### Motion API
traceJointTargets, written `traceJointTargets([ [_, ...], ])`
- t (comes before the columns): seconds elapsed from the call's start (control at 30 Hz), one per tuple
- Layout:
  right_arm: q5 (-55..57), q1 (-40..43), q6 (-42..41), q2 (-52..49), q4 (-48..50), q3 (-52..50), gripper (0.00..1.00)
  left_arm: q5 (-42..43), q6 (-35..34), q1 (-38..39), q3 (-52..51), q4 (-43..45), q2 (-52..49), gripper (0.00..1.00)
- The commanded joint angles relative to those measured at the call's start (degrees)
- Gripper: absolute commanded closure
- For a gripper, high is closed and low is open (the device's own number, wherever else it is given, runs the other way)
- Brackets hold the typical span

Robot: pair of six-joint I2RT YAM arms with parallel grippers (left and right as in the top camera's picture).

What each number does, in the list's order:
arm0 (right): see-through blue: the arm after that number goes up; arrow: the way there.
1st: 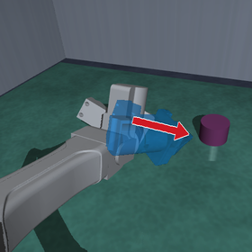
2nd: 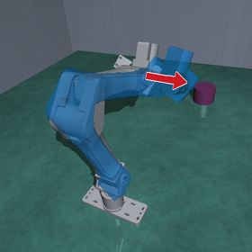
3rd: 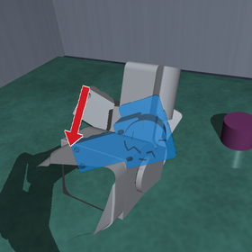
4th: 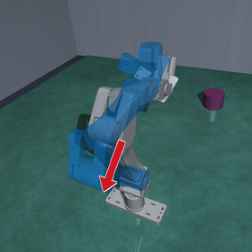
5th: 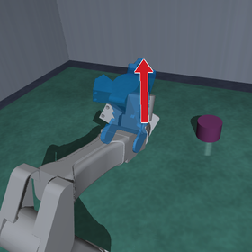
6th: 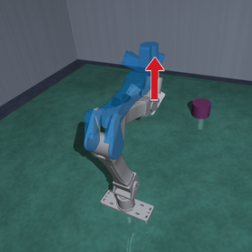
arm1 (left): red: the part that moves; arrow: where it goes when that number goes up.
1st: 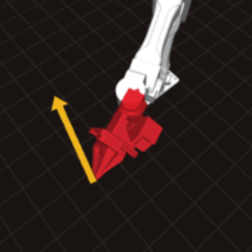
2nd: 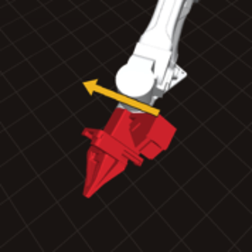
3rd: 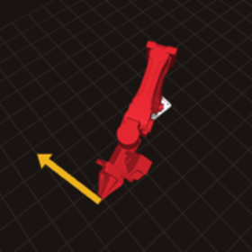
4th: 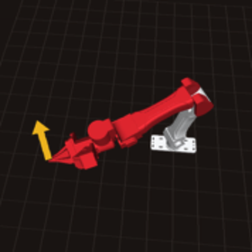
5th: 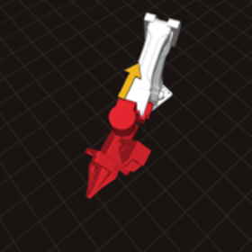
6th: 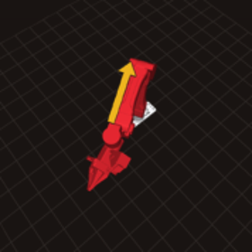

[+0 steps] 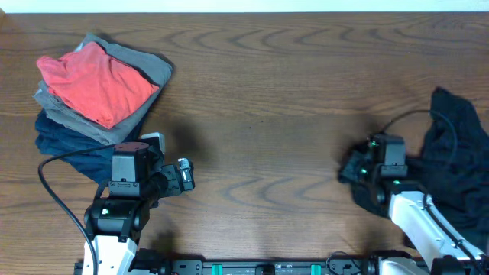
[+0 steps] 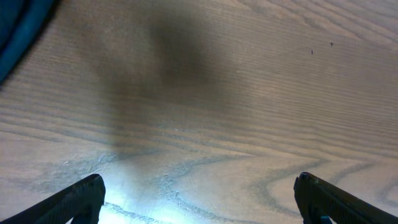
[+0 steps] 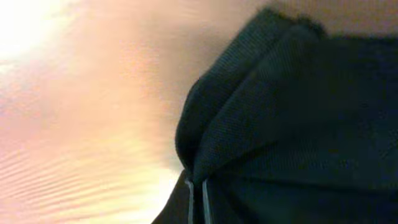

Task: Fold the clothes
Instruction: 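Drag the black shirt with the right gripper toward table center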

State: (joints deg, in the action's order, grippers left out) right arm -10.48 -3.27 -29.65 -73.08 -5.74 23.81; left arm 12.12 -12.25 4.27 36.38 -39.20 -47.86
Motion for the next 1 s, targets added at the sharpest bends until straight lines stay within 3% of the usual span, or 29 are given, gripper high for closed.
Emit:
traceJointTargets([
  [0.0,-8.44,-6.16,3.61,-0.04,5.73,-0.13,0.99,0.74,-0.74,-0.24,1.03,0.04,-0.46,0.02],
  [0.27,0.42,-22.23,3.56,-3.15,33.44,-0.13,0.99,0.74,-0.74,-0.24,1.03,2.69,-3.04,0.02],
  [0.4,3.61,-26.08,2.34,-7.93,49.0,-0.07,0.99,0.76,-0.76,-0.24,1.03,4.87,-4.96,0.02],
  [0.43,3.43,-26.43,1.75,-9.14,51.1,0.13,0.94,0.76,-0.76,-0.24,1.03,5.11,-5.42,0.02],
  [0.5,2.32,-26.56,0.98,-11.28,52.22,0.81,0.66,0.79,-0.79,-0.24,1.03,5.57,-6.4,0.02],
  [0.53,1.51,-26.53,1.01,-11.89,51.98,0.9,0.59,0.79,-0.81,-0.24,1.03,5.73,-6.82,0.02],
  [0.57,0.85,-26.38,1.01,-12.31,51.15,0.9,0.45,0.79,-0.79,-0.24,1.03,5.77,-7.21,0.02],
  [0.6,0.57,-26.23,1.11,-12.37,49.64,0.9,0.12,0.79,-0.79,-0.24,1.03,5.75,-7.5,0.02],
  [0.63,0.52,-25.97,1.66,-12.33,47.32,0.9,0.01,0.79,-0.81,-0.24,1.03,5.75,-7.74,0.02],
  [0.8,0.76,-24.37,5.49,-10.49,36.17,0.9,0.01,2.47,-4.0,-0.24,1.03,6.99,-7.98,0.02],
  [0.97,1.29,-19.17,6.29,-2.32,23.39,0.9,0.01,10.62,-7.21,-0.22,1.03,11.08,-9.18,0.02],
])
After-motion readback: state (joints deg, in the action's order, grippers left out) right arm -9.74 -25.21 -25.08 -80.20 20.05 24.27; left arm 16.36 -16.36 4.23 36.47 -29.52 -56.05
